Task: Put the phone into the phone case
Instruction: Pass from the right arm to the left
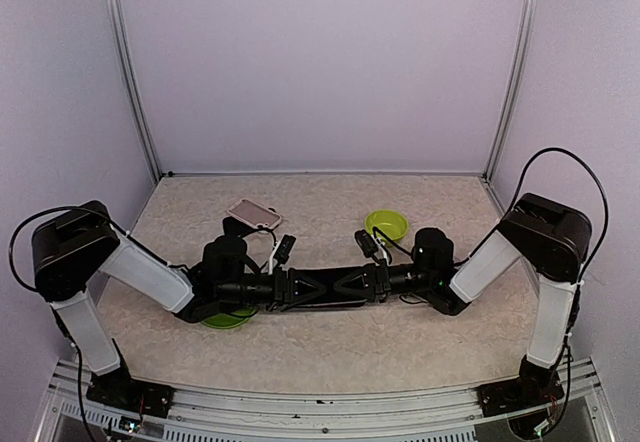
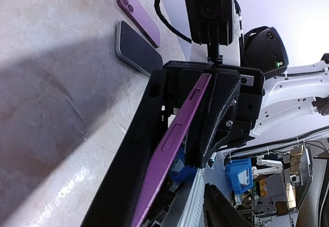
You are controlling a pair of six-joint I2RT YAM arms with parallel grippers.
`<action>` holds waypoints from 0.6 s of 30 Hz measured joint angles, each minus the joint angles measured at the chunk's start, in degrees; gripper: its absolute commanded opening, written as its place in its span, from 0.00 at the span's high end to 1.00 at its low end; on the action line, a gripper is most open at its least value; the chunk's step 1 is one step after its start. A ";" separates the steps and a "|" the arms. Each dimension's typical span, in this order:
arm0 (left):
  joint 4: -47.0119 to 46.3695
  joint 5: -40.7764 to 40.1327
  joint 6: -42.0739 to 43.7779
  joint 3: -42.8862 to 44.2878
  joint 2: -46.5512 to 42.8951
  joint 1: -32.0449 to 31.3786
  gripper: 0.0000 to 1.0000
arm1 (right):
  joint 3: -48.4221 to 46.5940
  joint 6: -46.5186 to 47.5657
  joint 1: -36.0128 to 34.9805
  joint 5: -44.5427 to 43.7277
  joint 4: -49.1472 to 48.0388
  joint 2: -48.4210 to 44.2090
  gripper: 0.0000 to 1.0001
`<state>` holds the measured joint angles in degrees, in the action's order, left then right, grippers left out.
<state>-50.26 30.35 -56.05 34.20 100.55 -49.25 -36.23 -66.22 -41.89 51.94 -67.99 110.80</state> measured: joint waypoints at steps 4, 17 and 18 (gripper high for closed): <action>-0.79 0.74 -0.31 -0.48 0.00 0.00 0.64 | 0.00 0.90 0.00 0.61 0.35 -0.26 1.00; -5.09 4.09 -0.37 -1.31 -0.50 0.00 0.90 | 0.02 2.93 0.09 2.93 0.87 -2.73 0.98; -5.29 4.20 -0.37 -1.33 -0.50 0.00 0.91 | 0.02 2.99 0.09 3.02 0.87 -2.82 0.97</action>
<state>-55.55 34.54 -56.42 32.86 100.05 -49.25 -36.21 -63.22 -41.80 54.96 -67.11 107.98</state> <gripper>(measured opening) 0.215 0.068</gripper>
